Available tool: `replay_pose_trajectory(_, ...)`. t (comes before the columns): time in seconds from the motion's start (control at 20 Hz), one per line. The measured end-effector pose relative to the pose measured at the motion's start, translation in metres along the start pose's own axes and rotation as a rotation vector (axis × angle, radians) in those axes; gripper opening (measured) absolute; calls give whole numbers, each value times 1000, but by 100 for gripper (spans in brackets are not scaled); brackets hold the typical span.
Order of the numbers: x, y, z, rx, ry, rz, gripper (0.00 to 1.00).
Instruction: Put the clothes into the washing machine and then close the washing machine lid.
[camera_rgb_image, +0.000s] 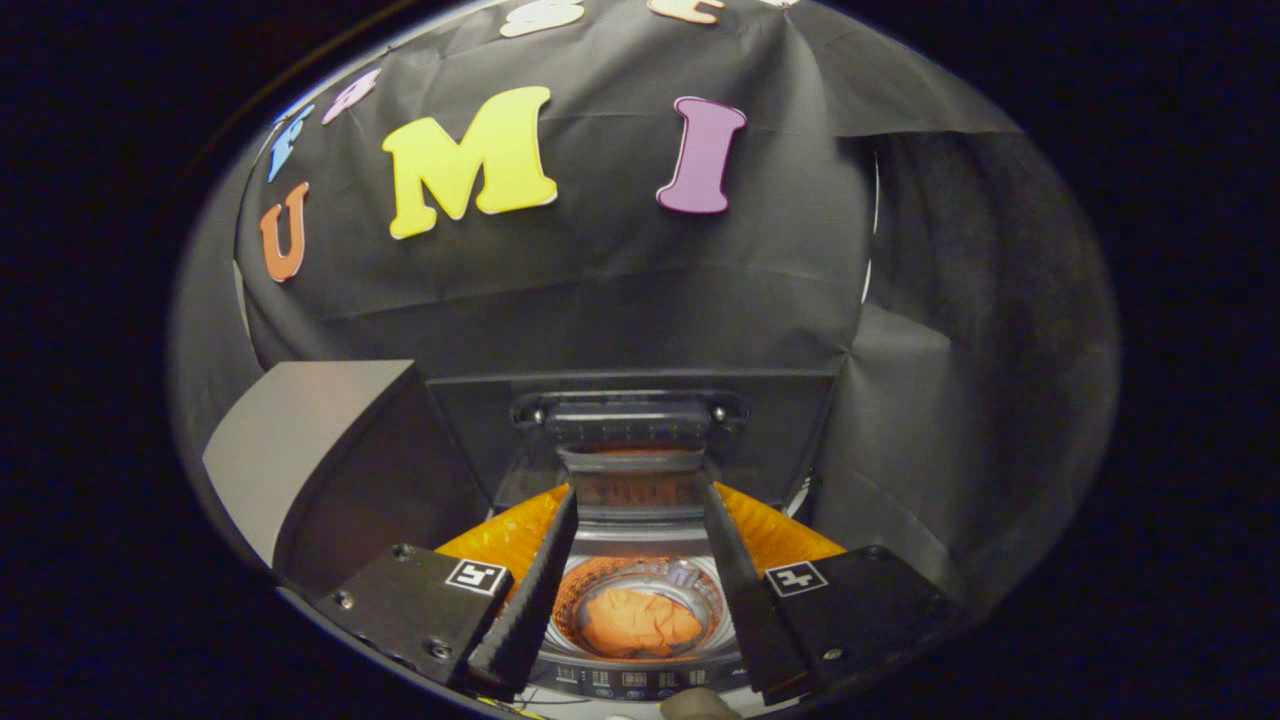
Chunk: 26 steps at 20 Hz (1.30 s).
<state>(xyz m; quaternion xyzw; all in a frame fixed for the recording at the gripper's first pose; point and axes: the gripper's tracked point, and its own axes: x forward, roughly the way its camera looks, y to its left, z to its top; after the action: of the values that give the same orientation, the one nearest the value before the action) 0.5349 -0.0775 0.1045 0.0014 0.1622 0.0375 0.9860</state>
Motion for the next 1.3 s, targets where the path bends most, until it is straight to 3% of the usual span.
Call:
replay_pose_trajectory(0.85, 58, 28, 87, -5, -69, 8, 80)
replay_pose_trajectory(1.3, 107, 28, 95, -6, -29, -14, 80)
